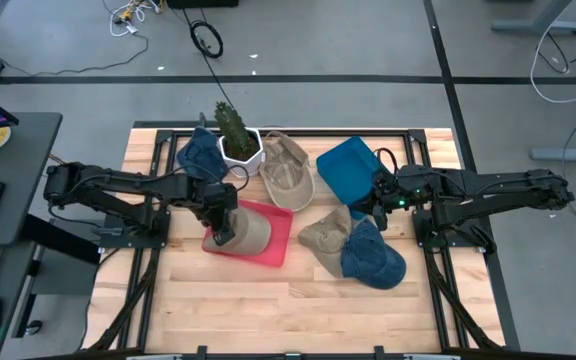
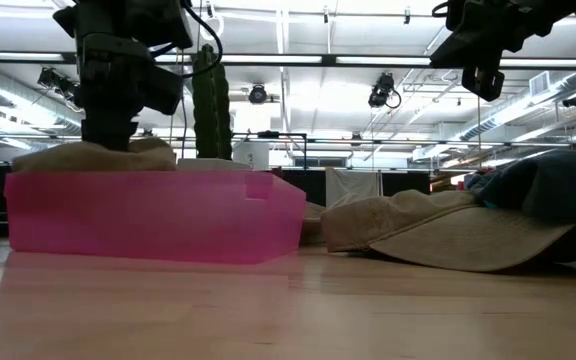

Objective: Pick & Place hat
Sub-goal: Put the bottom left brown cap into the red bin, then put the right blue cap into the blue bin

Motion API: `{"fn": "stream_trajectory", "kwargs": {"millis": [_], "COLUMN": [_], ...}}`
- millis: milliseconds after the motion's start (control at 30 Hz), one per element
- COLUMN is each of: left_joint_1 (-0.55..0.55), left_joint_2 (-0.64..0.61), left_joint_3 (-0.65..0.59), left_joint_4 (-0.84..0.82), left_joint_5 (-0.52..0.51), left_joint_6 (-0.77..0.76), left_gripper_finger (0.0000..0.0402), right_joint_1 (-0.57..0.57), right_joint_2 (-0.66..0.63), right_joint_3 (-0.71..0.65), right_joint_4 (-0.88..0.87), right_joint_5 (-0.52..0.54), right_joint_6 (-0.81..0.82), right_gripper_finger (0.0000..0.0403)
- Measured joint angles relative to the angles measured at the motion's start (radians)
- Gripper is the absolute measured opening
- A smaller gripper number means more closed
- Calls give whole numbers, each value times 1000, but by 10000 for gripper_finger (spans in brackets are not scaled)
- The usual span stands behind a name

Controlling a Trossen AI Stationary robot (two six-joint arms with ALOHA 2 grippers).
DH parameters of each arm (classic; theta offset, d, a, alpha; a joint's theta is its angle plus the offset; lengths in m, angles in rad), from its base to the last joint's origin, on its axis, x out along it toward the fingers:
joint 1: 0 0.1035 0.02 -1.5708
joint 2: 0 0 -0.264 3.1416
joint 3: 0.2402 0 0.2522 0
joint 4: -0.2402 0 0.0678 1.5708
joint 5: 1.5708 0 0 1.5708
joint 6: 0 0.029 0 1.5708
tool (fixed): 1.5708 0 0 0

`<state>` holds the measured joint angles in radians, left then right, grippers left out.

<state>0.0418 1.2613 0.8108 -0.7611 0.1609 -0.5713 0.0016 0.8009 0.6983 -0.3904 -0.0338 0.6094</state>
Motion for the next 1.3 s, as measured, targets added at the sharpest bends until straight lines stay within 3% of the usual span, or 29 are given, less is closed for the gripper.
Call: {"fn": "stream_trajectory", "kwargs": {"millis": [200, 433, 733, 1067, 1200, 1300], "left_joint_1": [0, 0, 0, 0, -3, 7], "left_joint_2": [0, 0, -1, 0, -19, -33], "left_joint_3": [20, 107, 129, 189, 266, 316], "left_joint_4": [10, 3, -201, -191, -247, -290], "left_joint_5": [88, 81, 46, 44, -6, -102], "left_joint_6": [21, 41, 7, 46, 85, 68], "left_gripper_finger": [123, 137, 178, 195, 195, 195], "right_joint_1": [0, 0, 0, 0, 0, 0], "right_joint_2": [0, 0, 0, 0, 0, 0], "right_joint_3": [0, 0, 0, 0, 0, 0], "right_joint_4": [0, 0, 0, 0, 0, 0], "right_joint_5": [0, 0, 0, 0, 0, 0], "right_joint_6": [-15, -16, -16, -16, -16, -16], "right_gripper_finger": [29, 29, 29, 29, 29, 29]}}
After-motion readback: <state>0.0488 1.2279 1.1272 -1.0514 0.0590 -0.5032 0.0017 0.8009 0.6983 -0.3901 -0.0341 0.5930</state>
